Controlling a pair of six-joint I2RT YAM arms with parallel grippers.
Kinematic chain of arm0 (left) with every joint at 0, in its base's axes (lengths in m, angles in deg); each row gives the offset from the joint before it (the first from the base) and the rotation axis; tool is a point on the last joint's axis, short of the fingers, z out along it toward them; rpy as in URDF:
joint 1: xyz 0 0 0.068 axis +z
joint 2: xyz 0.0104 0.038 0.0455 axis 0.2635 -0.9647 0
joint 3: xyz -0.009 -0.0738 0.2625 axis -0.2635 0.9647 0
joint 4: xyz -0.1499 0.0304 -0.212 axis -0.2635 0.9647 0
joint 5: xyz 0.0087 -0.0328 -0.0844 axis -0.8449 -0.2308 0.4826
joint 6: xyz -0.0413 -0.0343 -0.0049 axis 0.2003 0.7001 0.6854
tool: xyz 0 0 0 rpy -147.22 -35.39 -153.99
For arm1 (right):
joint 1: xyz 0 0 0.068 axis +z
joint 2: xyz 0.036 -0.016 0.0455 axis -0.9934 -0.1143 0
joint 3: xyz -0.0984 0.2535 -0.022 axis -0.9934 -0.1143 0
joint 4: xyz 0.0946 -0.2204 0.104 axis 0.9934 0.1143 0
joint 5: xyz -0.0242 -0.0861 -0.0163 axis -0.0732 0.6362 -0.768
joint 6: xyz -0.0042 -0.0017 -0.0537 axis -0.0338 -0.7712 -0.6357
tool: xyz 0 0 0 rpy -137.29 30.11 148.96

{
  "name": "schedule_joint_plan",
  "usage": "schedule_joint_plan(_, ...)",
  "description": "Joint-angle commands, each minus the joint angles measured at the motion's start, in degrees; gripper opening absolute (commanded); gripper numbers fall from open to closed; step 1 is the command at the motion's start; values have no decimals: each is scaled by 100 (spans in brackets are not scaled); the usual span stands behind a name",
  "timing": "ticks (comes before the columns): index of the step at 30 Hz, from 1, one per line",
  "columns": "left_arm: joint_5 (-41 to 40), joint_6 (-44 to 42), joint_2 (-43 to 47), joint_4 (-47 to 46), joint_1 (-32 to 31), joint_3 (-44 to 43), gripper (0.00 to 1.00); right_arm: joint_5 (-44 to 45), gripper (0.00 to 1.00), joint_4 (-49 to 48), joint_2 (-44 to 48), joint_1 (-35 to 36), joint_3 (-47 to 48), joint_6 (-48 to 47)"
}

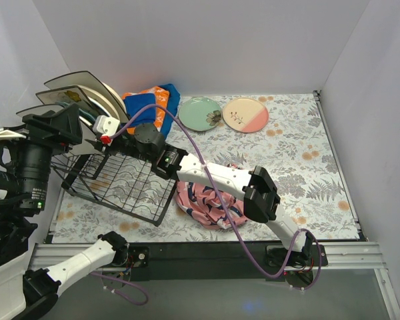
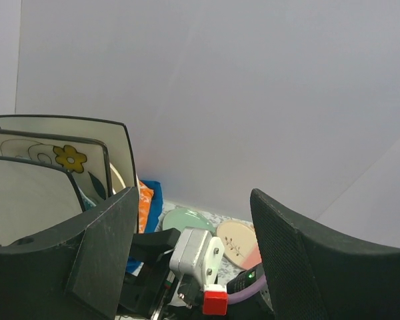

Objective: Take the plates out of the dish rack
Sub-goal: Unload the plate from the dish rack.

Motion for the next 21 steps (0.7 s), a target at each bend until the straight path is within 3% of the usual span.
schedule_joint_plan(1,-138,26,-23,-88,19,77,66,-205,50,-158,-53,40,119,161)
schedule_joint_plan(21,-270,-18,-14,-44,19,-19,66,296,47,-158,-255,260,233,-296)
